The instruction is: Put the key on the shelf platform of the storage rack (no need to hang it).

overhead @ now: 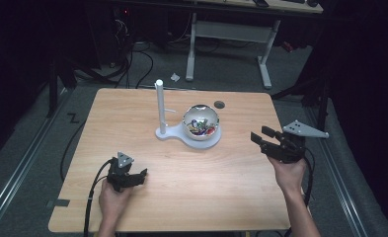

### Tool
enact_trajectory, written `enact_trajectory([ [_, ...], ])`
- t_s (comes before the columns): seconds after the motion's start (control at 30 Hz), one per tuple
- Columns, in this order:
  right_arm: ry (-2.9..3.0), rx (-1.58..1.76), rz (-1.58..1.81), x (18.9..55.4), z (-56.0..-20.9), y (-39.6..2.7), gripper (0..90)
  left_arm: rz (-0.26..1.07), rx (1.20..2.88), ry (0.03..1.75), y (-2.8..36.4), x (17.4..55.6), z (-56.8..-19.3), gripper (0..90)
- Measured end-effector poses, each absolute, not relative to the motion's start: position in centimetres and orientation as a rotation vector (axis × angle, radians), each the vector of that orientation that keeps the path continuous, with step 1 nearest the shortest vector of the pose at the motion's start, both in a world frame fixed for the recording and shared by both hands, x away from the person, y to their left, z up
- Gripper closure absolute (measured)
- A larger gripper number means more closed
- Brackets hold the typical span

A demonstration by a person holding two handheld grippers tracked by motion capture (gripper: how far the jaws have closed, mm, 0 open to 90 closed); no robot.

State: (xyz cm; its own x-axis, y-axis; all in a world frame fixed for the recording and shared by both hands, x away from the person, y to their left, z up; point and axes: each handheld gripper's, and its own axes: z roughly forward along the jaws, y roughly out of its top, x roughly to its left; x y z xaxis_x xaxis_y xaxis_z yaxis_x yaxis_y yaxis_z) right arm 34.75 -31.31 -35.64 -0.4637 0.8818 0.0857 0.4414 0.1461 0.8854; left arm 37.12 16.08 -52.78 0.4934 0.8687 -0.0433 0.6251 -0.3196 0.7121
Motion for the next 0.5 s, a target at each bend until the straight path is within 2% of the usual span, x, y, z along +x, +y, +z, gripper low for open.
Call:
enact_trajectory([
  [0.5,1.944,1.293,1.321,33.2,-37.7,-32.3,47.6,0.463,2.058,1.224,16.1,37.1,-52.8,23.2],
])
